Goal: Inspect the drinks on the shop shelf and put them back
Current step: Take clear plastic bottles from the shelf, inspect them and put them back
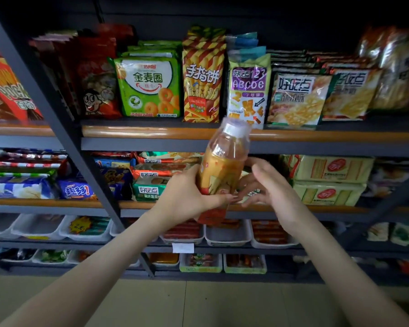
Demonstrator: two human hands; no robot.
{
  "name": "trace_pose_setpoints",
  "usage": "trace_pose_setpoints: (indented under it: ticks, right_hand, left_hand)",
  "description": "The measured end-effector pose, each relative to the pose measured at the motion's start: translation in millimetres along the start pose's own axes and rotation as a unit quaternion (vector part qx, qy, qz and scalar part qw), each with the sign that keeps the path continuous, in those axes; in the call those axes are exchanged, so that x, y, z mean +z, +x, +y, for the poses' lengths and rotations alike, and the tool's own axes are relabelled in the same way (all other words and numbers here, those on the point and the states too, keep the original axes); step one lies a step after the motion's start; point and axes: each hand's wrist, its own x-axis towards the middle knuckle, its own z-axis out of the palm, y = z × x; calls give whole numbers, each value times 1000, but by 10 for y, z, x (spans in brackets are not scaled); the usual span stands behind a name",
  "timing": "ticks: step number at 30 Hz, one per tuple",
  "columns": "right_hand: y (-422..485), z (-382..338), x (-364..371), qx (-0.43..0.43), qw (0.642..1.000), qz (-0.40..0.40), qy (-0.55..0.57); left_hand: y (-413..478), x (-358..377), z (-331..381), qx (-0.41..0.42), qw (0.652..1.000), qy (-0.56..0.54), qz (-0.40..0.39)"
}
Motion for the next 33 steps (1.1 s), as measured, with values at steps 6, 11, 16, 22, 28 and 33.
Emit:
trace_pose_setpoints:
  ticks: [6, 11, 16, 22, 28, 33]
  right_hand:
    - [-88, -227, 200, -109, 985, -31, -127]
    - [31, -437, 385, -170, 981, 44, -78]
    - [97, -612, 354, -156, 981, 113, 34]
    - [106, -1049, 245, -96, 964, 98, 228]
    - [124, -1476, 204, -3, 929, 64, 365]
    - [212, -1606, 149, 2, 919, 43, 392]
  left_hand:
    - [106, -128, 202, -66, 993, -85, -57]
    - [117, -266, 402, -14, 997, 75, 10]
    - [135, -623, 347, 135, 988, -6, -78]
    - [369, -1100, 486, 214, 926, -262, -169]
    - [590, -1177, 850, 318, 901, -265, -132]
    - [785, -1271, 981, 300, 908, -273, -102]
